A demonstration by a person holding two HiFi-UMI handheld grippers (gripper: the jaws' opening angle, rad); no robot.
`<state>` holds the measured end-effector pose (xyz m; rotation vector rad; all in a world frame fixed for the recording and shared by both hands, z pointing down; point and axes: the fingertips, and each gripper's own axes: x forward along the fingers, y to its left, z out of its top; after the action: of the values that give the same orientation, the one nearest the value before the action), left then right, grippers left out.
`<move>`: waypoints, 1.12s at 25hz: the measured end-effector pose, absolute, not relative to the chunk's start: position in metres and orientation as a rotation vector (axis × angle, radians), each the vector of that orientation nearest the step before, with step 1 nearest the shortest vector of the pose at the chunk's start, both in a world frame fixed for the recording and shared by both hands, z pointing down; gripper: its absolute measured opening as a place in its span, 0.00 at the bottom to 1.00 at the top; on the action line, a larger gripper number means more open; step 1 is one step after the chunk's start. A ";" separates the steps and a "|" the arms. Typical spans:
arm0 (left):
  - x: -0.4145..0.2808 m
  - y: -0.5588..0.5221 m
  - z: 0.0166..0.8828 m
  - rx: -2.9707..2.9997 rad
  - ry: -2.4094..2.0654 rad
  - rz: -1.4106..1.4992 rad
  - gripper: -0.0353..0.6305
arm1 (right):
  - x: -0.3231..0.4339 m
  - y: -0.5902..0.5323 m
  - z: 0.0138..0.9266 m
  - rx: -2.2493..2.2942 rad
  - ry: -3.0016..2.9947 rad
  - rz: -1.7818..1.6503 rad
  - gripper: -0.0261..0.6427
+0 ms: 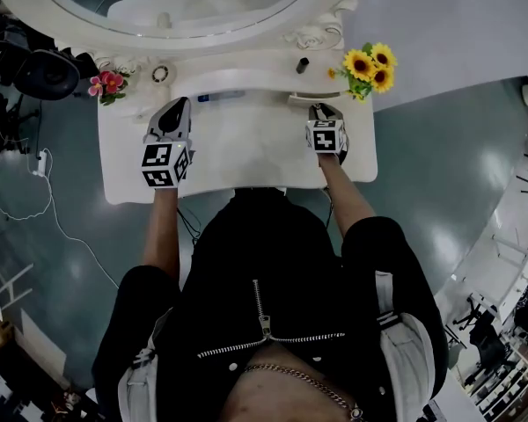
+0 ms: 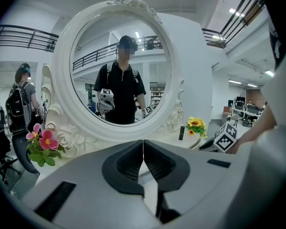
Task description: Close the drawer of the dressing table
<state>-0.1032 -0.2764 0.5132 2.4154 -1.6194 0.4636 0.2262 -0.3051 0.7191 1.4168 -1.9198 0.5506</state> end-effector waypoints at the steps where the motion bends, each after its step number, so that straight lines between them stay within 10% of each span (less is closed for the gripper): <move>1: -0.103 -0.277 0.513 2.414 -1.621 0.464 0.09 | 0.226 -0.307 0.719 1.417 -1.921 0.550 0.19; 28: -0.109 -0.292 0.518 2.362 -1.663 0.484 0.09 | 0.222 -0.342 0.722 1.411 -1.951 0.560 0.19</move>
<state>-0.1089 -0.2924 0.5184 2.3623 -1.6630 0.4840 0.2216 -0.3416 0.7225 1.4111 -1.9514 0.5597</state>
